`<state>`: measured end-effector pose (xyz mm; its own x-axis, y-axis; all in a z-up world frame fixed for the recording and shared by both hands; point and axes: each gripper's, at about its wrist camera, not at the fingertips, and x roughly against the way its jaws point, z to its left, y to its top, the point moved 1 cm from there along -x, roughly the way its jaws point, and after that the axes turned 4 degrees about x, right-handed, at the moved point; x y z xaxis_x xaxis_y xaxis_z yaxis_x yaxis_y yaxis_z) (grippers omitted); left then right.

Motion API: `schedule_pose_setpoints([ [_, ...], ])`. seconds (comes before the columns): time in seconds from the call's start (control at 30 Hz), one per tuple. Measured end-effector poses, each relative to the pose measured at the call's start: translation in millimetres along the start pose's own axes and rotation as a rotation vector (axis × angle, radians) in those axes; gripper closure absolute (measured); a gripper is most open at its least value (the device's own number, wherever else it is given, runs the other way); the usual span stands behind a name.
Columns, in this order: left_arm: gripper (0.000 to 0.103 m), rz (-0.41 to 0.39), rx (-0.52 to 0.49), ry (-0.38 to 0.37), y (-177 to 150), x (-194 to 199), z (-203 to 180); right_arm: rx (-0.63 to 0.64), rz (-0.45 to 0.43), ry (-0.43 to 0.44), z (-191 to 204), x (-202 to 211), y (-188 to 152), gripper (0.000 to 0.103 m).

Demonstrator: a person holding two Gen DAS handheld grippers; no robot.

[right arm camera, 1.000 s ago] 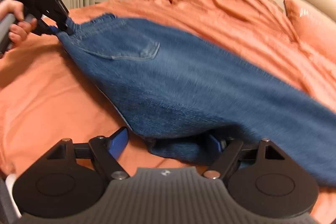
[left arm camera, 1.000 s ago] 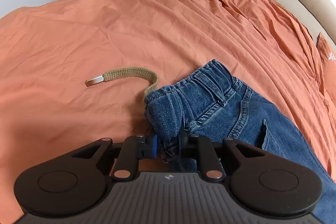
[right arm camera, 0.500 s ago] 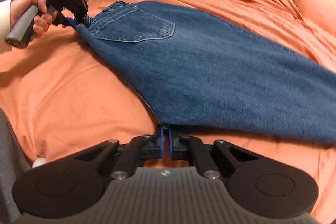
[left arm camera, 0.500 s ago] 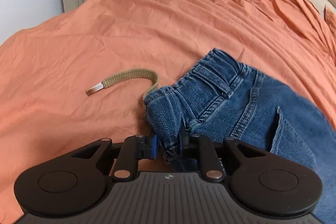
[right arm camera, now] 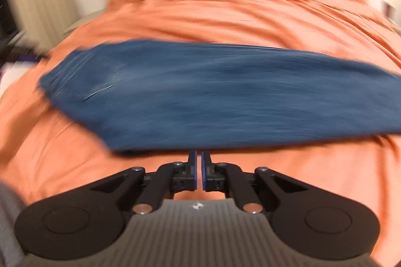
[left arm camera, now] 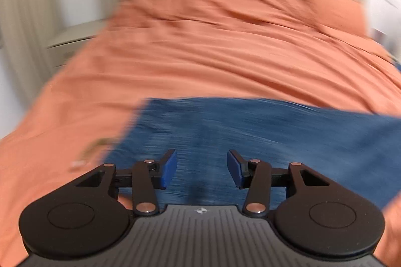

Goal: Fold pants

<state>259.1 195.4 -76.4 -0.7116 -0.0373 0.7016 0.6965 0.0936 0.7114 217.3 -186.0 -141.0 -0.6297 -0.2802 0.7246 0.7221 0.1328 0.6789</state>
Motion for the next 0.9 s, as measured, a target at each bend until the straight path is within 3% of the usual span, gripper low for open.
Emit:
schedule_pose_setpoints([
  [0.1,0.049,0.037,-0.132,-0.076,-6.7,-17.8,-53.5,-0.181,0.027,-0.061,-65.5,10.4,9.2,0.099],
  [0.2,0.052,0.058,-0.218,-0.087,-14.2,-49.5,-92.6,-0.278,0.007,-0.141,-126.4,14.0,20.6,0.083],
  [0.33,0.054,0.080,-0.202,-0.088,-8.8,-93.2,-112.1,-0.365,-0.056,-0.273,-210.6,15.0,25.7,0.081],
  [0.43,0.057,0.092,-0.179,-0.069,1.8,-124.7,-114.5,-0.515,-0.081,-0.354,-287.4,22.3,19.2,0.080],
  [0.63,0.060,0.108,-0.135,-0.032,24.3,-172.3,-112.1,-0.801,-0.170,-0.389,-408.1,41.2,2.8,0.075],
  [0.73,0.060,0.109,-0.140,-0.009,28.9,-187.7,-119.2,-0.879,-0.172,-0.395,-436.4,33.7,1.1,0.074],
  [0.9,0.062,0.122,-0.136,0.033,33.6,-207.7,-128.2,-0.963,-0.200,-0.323,-457.6,14.7,-7.3,0.077],
])
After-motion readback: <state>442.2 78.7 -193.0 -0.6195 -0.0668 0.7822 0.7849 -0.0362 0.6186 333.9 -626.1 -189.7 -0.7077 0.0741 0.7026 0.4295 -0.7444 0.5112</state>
